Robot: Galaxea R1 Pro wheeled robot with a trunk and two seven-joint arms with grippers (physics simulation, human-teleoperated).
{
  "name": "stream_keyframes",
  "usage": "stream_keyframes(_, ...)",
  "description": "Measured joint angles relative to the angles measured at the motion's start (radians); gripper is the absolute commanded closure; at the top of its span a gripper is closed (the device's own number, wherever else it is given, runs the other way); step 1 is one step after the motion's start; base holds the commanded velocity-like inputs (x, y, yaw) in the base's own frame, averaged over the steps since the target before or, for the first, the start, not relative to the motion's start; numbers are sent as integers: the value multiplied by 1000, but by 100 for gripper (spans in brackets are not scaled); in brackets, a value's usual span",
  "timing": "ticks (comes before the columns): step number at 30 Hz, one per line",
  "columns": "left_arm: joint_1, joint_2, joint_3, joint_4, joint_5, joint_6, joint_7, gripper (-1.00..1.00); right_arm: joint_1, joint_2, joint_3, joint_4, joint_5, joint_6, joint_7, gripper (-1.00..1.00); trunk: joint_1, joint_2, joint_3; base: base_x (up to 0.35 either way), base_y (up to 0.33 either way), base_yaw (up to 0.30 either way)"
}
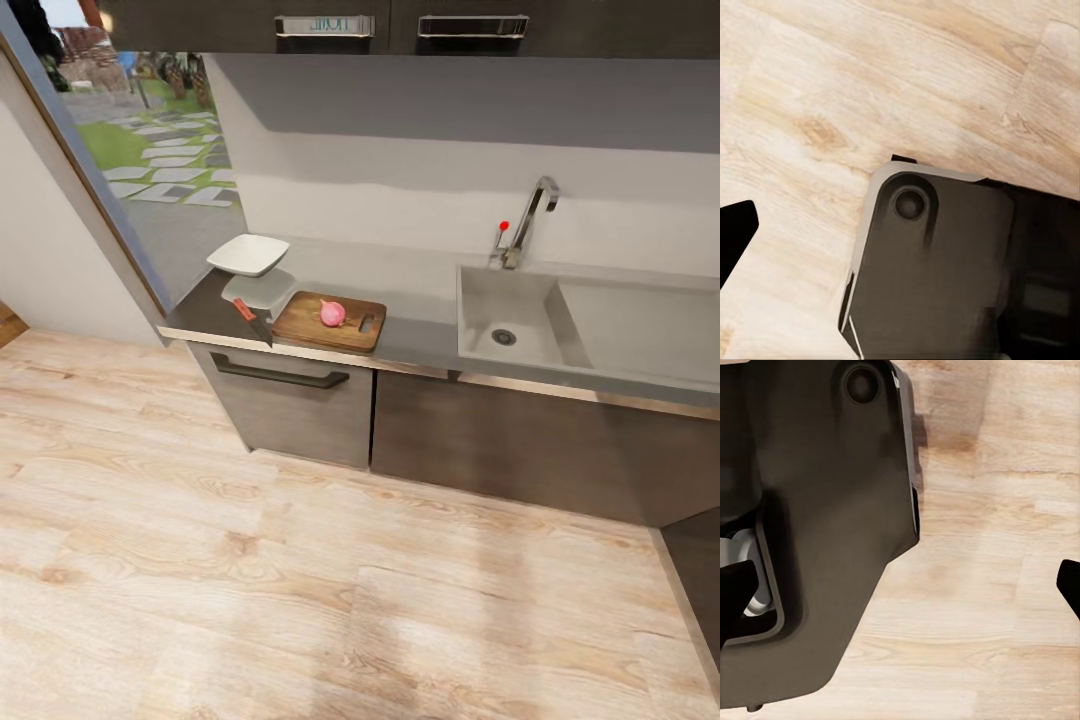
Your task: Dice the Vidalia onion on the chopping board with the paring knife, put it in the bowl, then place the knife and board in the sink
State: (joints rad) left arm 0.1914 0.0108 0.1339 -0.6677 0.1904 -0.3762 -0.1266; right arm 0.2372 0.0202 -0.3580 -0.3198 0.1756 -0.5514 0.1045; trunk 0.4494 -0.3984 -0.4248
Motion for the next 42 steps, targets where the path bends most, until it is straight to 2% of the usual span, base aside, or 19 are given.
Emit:
stream_keyframes(9, 0, -2, -2, -34, 1, 8, 2, -100, 0, 0, 0, 0, 0, 0, 0, -100, 0, 0, 0, 0, 0, 0)
stream_keyframes(16, 0, -2, -2, 33, 2, 2, -2, -100, 0, 0, 0, 1, -1, -1, 1, -100, 0, 0, 0, 0, 0, 0)
stream_keyframes(23, 0, -1, -2, 49, 2, 2, -2, -100, 0, 3, 0, -4, -3, -3, 5, -100, 0, 0, 0, 0, 0, 0)
stream_keyframes(28, 0, -1, -2, 62, 2, 4, -2, -100, 0, 25, 0, -8, -3, -9, 7, -100, 0, 0, 3, 0, 0, 0)
stream_keyframes(36, 0, -3, -4, 72, 2, 4, -2, -100, 0, 33, -1, -13, -3, -20, 3, -100, 0, 0, 14, 0, 0, 0)
stream_keyframes(38, 0, -2, -4, 73, 2, 4, -2, -100, 0, 33, -1, -14, -3, -41, 2, -100, 0, 0, 17, 0, 0, 0)
stream_keyframes(42, 0, -3, -4, 80, 2, 4, -2, -100, 0, 33, -2, -16, -2, -149, 0, -100, 0, 0, 23, 0, 0, 0)
